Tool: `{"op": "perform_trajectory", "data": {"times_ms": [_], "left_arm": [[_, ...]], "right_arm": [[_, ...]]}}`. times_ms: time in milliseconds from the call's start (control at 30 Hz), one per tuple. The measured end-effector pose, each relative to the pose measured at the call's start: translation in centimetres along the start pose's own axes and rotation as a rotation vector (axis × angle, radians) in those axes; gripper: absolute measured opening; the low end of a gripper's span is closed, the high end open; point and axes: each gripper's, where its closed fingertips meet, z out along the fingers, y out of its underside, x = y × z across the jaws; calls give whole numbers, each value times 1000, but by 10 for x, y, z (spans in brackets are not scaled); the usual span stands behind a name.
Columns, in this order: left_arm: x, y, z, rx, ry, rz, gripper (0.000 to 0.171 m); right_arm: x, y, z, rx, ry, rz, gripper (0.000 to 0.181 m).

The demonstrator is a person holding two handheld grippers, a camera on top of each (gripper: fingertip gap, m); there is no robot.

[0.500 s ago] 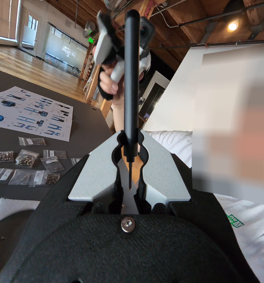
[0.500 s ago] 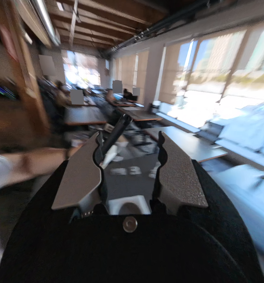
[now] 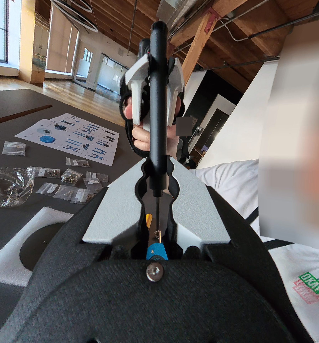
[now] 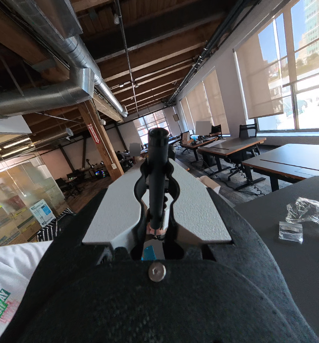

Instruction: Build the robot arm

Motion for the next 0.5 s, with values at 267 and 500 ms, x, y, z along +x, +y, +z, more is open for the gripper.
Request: {"op": "perform_trajectory", "data": {"times_ms": [267,500], "left_arm": [[13,20,-15,-60,43,59,16],[29,24,-27,-95,51,145,16]], "right_arm": [[-18,24,34,-116,-55,-33,16],[-38,32,50,-178,-32,-92,16]]}}
